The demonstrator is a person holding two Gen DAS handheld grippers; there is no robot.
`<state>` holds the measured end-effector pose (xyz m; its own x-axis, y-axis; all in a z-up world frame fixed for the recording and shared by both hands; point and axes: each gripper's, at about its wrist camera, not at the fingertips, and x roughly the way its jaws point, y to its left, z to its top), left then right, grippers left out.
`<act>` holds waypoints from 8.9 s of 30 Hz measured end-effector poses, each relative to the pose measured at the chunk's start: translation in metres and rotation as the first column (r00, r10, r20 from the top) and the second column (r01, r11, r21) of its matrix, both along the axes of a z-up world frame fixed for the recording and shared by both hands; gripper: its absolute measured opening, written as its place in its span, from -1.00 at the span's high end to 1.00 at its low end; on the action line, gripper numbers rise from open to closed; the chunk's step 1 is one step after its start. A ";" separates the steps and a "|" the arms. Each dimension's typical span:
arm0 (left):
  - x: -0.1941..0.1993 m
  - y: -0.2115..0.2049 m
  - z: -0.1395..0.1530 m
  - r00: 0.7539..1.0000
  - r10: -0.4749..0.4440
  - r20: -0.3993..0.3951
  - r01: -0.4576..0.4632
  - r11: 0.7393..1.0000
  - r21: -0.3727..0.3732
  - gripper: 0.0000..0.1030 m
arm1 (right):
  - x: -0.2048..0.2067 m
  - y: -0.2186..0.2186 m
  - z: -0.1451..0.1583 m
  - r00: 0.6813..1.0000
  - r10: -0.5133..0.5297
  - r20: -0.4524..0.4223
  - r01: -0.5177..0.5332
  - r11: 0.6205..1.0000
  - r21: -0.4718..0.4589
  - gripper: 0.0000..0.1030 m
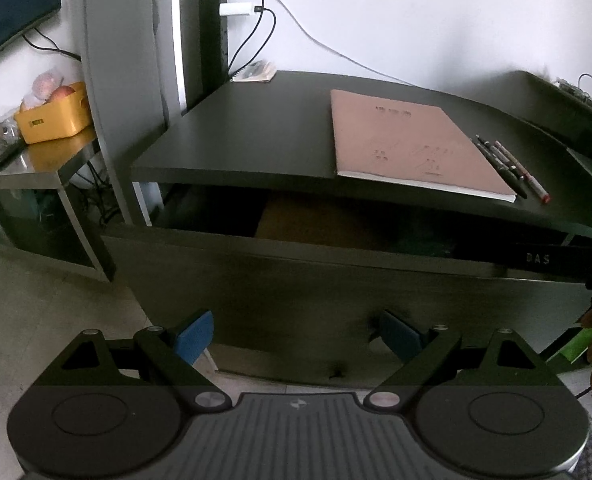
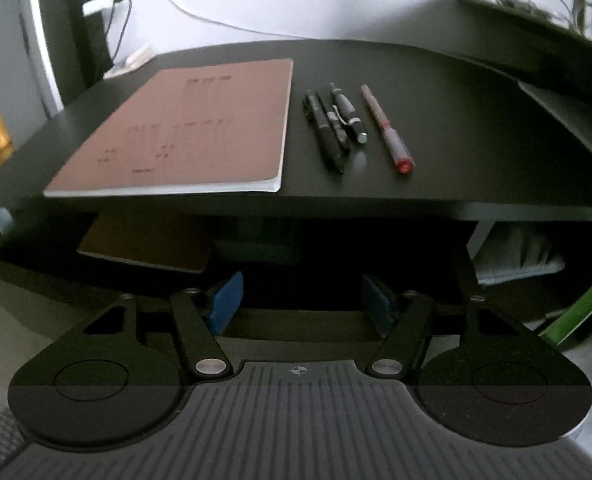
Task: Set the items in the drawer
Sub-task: 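Move the right tool toward the tan notebook on the cabinet top, then grasp the tan notebook edge with the right tool and lift it, then grip the notebook with the left tool while the right tool holds it, lower toward drawer, then lower the tan notebook into the drawer with both tools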
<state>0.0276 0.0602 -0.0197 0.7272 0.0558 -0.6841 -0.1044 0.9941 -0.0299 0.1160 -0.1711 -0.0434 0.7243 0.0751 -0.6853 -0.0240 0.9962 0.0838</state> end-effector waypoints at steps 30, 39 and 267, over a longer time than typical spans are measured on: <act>-0.032 -0.019 0.023 0.997 -0.063 0.053 0.062 0.998 0.023 -0.83 | -0.083 0.009 -0.010 0.990 0.058 -0.128 -0.063 0.997 -0.036 -0.42; -0.022 -0.022 0.007 0.996 -0.085 -0.011 0.085 0.996 0.008 -0.83 | -0.108 0.015 -0.007 0.990 0.070 -0.122 -0.081 0.993 -0.086 -0.43; -0.065 0.013 0.048 0.994 -0.043 0.101 0.059 0.985 -0.160 0.38 | -0.144 0.027 0.040 0.950 0.312 -0.014 -0.289 0.895 0.339 0.74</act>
<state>-0.0372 0.0731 0.0286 0.7892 -0.0889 -0.6076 -0.0427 0.9791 -0.1988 -0.0284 -0.1437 -0.0030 0.5851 0.5109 -0.6298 -0.3007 0.8579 0.4166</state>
